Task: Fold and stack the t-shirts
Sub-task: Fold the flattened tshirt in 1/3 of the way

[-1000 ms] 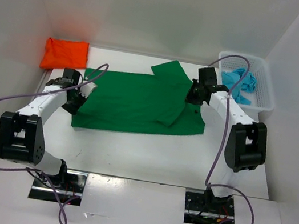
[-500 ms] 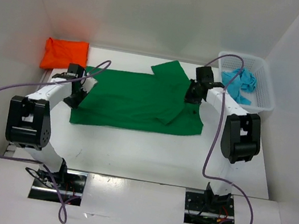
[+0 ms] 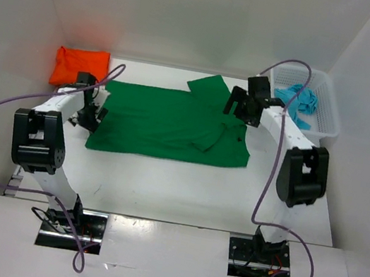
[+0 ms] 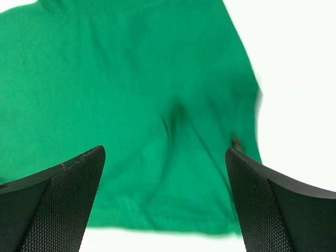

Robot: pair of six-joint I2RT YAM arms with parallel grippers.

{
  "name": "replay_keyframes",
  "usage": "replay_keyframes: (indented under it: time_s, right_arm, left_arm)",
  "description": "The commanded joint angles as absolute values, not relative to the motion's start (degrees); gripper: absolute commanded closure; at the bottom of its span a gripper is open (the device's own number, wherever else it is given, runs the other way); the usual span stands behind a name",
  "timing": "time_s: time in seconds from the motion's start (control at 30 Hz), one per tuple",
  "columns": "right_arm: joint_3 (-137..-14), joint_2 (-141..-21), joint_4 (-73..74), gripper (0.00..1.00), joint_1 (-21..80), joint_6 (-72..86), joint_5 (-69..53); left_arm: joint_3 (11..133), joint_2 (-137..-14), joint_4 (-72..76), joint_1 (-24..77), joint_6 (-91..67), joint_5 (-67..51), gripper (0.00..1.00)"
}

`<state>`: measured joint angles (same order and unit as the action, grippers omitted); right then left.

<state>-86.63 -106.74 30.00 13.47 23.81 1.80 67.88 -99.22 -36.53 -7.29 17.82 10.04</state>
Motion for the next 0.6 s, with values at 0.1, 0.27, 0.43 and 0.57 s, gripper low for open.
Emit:
replay_keyframes:
  time_s: [0.1, 0.27, 0.43, 0.57]
  right_arm:
    - [-66.3, -91.3, 33.5, 0.0, 13.0, 32.9, 5.2]
    - [-59.7, -93.2, 28.2, 0.0, 8.8, 36.5, 1.6]
    - [-56.4, -95.4, 24.3, 0.0, 8.3, 38.5, -2.8]
    - [-52.7, -96.1, 22.1, 0.06, 7.7, 40.1, -6.2]
  left_arm:
    - [67.9, -93.2, -43.5, -13.3, 14.4, -6.4, 0.14]
    - [67.4, -97.8, -43.5, -13.3, 14.4, -12.1, 0.03]
    - [67.4, -101.8, -40.1, -13.3, 15.7, -12.7, 0.05]
    - [67.4, -105.7, -40.1, -13.3, 16.4, -14.0, 0.36]
